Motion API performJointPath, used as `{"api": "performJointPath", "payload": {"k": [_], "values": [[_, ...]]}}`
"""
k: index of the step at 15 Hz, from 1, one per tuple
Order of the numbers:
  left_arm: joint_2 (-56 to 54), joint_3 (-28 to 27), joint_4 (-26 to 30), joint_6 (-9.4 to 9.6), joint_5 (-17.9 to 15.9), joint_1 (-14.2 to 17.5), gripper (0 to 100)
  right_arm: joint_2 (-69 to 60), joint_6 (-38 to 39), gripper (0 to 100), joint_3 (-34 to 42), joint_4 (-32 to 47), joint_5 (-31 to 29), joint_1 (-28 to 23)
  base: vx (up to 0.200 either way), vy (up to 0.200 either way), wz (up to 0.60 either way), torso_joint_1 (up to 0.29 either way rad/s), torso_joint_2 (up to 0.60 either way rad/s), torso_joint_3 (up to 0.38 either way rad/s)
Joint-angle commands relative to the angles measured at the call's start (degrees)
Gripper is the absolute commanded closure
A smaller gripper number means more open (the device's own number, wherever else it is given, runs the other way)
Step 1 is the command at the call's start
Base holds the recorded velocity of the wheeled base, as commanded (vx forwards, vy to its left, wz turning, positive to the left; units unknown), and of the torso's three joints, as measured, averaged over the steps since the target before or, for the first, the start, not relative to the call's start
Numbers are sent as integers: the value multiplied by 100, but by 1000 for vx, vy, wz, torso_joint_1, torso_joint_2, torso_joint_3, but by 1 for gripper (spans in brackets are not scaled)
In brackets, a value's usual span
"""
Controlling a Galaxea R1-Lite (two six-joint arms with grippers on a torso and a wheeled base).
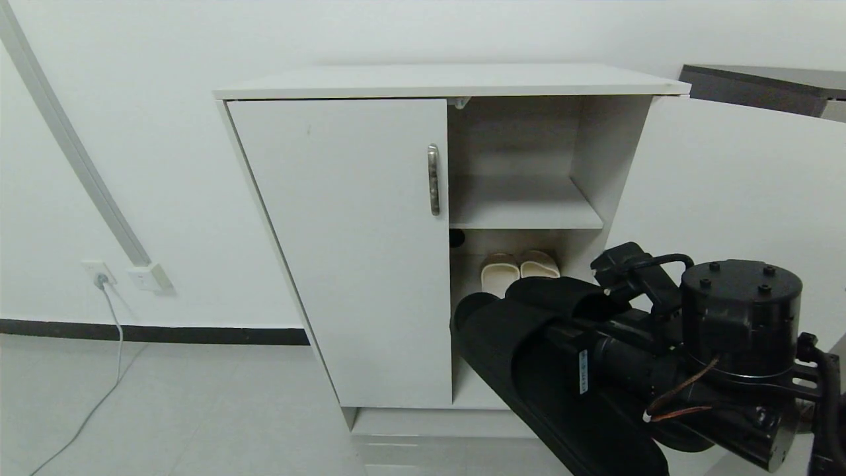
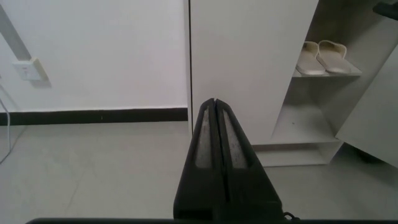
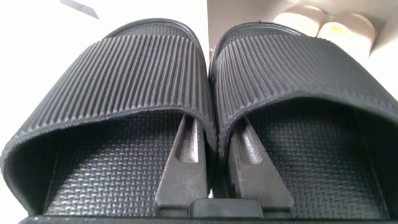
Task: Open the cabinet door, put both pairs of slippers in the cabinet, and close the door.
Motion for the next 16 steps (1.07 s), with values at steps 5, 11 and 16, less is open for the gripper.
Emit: {"api": "performJointPath", "payload": {"k": [5,11,16], "values": [[0,-1,-9,-1,1,1,100,-36,-7,100,91,-178,-17,19,0,0,0,0,44,38],[9,-1,-9,8,1,1,100,52,-262,100,249,-433,-114,98,0,-100,0,2,0,3],[9,-1,0,8,1,1,100,834,-130,100,-542,-398,-1915,731,0,0,0,0,0,0]]}}
